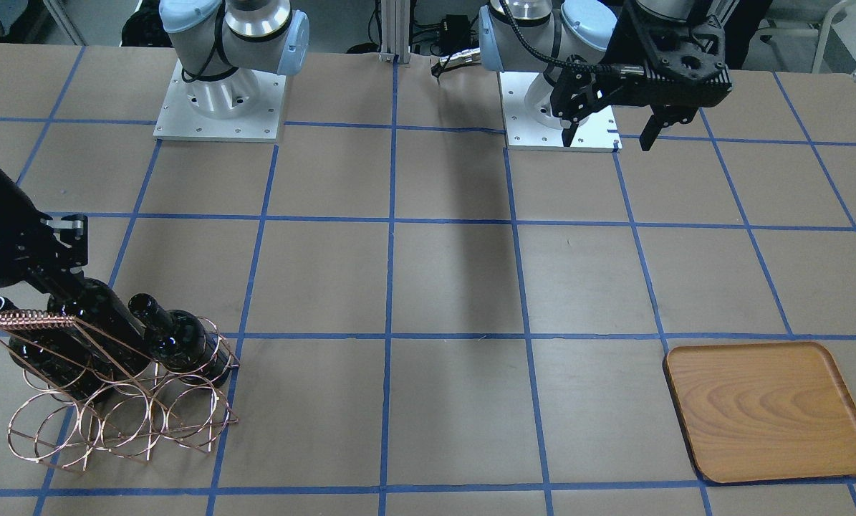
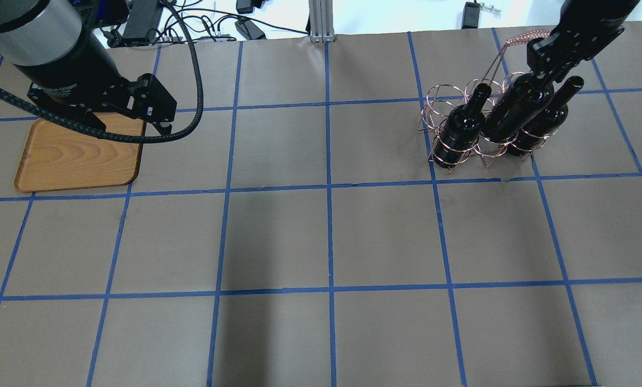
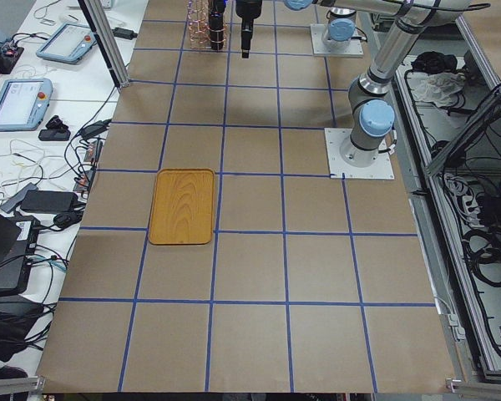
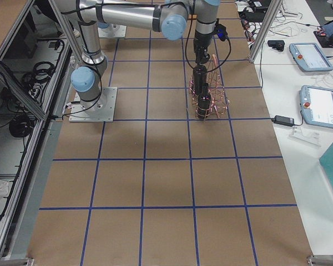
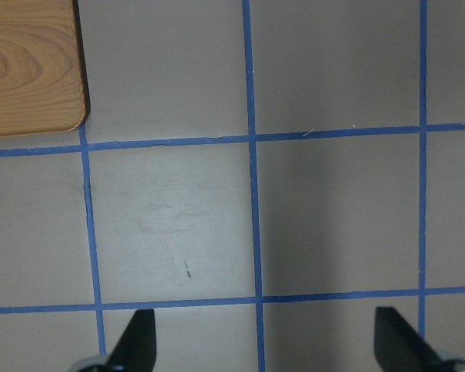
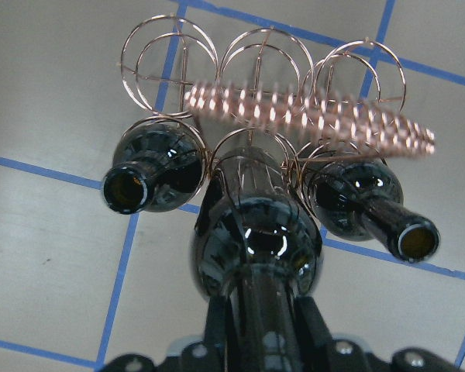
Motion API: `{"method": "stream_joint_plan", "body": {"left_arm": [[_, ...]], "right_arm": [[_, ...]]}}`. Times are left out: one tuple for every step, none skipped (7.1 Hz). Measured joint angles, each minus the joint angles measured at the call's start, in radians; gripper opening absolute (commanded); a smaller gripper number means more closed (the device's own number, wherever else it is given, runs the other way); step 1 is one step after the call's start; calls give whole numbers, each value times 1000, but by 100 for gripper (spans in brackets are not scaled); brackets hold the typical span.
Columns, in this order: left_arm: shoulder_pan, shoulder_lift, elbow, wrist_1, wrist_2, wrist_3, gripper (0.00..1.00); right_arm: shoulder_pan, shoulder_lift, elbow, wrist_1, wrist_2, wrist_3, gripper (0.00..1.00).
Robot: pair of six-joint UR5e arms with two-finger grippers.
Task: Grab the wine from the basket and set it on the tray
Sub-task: 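Pull the dark bottle out of the rack with the right gripper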
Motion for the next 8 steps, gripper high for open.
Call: {"method": "stream_joint_plan", "body": {"left_arm": [[0,0,0,0,0,0,100],[0,0,0,0,0,0,100],[0,0,0,0,0,0,100],[0,0,0,0,0,0,100],[0,1,0,0,0,0,100],[0,1,0,0,0,0,100],[1,1,0,0,0,0,100],[1,1,-1,0,-1,0,100]], "right_arm": [[3,-38,-20,57,0,13,0],[22,-63,-51,112,1,50,0],[68,-75,-79,151,0,117,0],[137,-78,-96,172,-1,215,0],[209,-75,-101,180,-1,324,0],[268,-69,-103,182,1,413,0],[315,-60,-102,181,6,487,0],[365,-45,-101,175,12,565,0]]}}
